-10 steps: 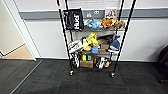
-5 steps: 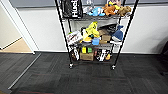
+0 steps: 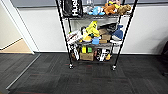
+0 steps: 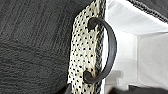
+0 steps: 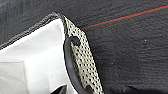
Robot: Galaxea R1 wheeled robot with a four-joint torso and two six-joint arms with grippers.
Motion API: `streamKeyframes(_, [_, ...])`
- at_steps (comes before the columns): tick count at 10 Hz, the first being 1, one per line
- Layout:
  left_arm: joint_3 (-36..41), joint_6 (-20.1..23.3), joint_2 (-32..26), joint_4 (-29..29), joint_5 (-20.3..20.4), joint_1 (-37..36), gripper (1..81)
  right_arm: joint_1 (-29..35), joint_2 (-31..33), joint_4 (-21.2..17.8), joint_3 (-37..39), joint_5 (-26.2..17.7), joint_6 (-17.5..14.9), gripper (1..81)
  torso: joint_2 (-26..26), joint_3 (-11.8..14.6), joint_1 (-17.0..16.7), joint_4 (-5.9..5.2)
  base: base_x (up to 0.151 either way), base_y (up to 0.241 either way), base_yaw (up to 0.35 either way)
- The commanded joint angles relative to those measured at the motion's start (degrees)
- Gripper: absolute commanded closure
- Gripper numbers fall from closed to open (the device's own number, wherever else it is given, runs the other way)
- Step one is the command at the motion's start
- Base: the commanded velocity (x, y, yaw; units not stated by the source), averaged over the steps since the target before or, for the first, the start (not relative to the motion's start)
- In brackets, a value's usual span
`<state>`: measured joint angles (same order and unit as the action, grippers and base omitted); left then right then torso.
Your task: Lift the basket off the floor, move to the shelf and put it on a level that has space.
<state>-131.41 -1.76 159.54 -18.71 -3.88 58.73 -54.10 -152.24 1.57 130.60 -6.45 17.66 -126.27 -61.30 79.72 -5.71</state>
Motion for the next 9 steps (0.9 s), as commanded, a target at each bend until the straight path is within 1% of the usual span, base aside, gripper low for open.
streamKeyframes(1, [0.37,-0.09,-0.54,-0.88,-3.93,-5.07,1.0,6.50,-1.33,-1.30,-0.01,-3.13,0.18,1.0,-5.60,0.00,3.62,0.00,0.000,0.000,0.000])
streamKeyframes(2, [0.37,-0.09,-0.44,-0.80,-4.12,-5.16,1.0,6.85,-2.22,-1.75,0.35,-3.13,0.18,1.0,-7.37,0.00,4.74,0.00,0.000,0.000,0.000])
streamKeyframes(3, [0.37,-0.09,-0.44,-0.89,-4.21,-5.25,1.0,6.94,-3.36,-1.75,1.23,-3.13,0.18,1.0,-3.70,0.00,2.34,0.00,0.000,0.000,0.000])
streamKeyframes(5, [0.28,-0.09,-0.44,-0.62,-4.21,-5.51,1.0,6.94,-5.30,-1.75,3.34,-3.13,0.18,1.0,-7.17,-0.02,4.48,0.00,0.000,0.000,0.000])
streamKeyframes(9, [0.19,-0.09,0.08,-0.80,-4.21,-8.32,1.0,7.38,-5.65,-2.62,4.47,-3.57,0.18,1.0,-7.80,-0.02,4.94,0.00,0.000,0.000,0.000])
